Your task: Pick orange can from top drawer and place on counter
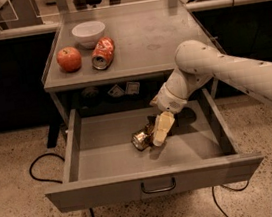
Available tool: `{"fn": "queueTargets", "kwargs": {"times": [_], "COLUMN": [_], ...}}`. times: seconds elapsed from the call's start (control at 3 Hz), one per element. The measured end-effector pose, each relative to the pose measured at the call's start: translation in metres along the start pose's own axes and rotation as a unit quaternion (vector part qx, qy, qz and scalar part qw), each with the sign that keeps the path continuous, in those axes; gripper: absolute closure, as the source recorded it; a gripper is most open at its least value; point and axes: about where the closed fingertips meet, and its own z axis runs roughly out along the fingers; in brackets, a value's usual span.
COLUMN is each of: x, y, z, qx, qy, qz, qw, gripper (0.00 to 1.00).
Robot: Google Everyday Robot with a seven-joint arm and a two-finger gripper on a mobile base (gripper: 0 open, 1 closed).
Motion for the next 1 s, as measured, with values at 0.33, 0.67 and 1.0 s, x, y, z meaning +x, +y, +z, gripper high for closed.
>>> {"fn": "queueTargets", "kwargs": {"times": [0.33,0.67,1.0], "x": [-0.002,0.004,0.005], "y": [0.008,0.022,0.023], "z": [0.026,0.071,0.075], "qx": [-0.022,-0.075,-0.079], "qy": [0.02,0.03,0.03], "qz": [0.001,0.007,0.008], "qw": [0.9996,0.9967,0.9964], "gripper": [0.0,0.0,0.0]}}
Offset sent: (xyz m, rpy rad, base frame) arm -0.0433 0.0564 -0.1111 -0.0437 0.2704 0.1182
